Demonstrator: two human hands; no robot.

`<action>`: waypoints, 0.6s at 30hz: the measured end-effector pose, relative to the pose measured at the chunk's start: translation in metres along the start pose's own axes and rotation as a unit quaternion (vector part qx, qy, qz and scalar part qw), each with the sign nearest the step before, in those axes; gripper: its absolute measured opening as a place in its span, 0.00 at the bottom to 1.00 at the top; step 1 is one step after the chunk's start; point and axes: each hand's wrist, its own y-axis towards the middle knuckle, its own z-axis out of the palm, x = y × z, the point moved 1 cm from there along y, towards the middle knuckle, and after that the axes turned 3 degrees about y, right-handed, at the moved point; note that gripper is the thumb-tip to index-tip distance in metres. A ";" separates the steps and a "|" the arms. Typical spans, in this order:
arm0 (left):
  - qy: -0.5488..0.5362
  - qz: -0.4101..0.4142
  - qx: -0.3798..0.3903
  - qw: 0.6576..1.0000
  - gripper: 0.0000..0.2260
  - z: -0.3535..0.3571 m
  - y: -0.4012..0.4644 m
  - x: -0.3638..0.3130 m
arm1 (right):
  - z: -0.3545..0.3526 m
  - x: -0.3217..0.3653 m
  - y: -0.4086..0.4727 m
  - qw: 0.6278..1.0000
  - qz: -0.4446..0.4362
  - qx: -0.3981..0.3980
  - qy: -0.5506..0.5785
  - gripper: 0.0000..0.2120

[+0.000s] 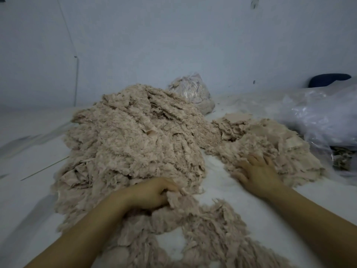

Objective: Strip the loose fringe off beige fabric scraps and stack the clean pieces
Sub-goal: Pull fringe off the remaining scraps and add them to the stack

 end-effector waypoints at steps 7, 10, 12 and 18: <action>-0.013 -0.067 -0.073 0.995 0.09 -0.014 0.006 -0.008 | -0.047 0.011 -0.003 0.998 0.058 0.008 -0.035 0.20; 0.074 -0.047 -0.141 0.986 0.08 -0.018 0.016 -0.019 | -0.059 0.055 -0.011 0.983 -0.014 -0.078 0.167 0.22; 0.088 -0.056 -0.156 0.982 0.09 -0.019 0.024 -0.025 | -0.064 0.094 -0.023 0.911 -0.071 0.028 0.405 0.33; -0.064 -0.100 -0.265 0.957 0.06 -0.023 0.023 -0.027 | -0.036 0.128 -0.030 0.828 0.027 0.023 0.559 0.10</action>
